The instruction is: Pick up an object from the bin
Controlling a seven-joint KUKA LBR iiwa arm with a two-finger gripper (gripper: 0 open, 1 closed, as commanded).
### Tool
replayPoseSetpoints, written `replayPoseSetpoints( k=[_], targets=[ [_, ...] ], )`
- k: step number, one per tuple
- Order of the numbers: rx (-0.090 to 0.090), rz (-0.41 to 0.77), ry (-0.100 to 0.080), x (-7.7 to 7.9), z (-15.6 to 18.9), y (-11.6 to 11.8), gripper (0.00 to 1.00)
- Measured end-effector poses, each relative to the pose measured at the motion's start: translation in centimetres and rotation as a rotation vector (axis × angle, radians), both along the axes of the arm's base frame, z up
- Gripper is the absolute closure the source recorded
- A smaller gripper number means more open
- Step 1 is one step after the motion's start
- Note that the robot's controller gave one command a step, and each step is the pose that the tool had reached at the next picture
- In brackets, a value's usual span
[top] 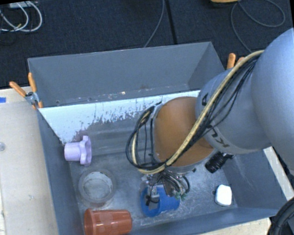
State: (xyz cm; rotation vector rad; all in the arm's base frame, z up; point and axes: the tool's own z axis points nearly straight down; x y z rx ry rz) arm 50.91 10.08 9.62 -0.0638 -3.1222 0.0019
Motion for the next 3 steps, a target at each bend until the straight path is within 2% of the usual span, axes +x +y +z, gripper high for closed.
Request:
replayPoseSetpoints(
  k=[2, 3],
  targets=[
    [0.003, -0.002, -0.011, 0.3, 2.9, 0.1, 1.00],
    [0.002, -0.003, -0.008, 0.3, 3.3, 0.0, 1.00]
  ],
)
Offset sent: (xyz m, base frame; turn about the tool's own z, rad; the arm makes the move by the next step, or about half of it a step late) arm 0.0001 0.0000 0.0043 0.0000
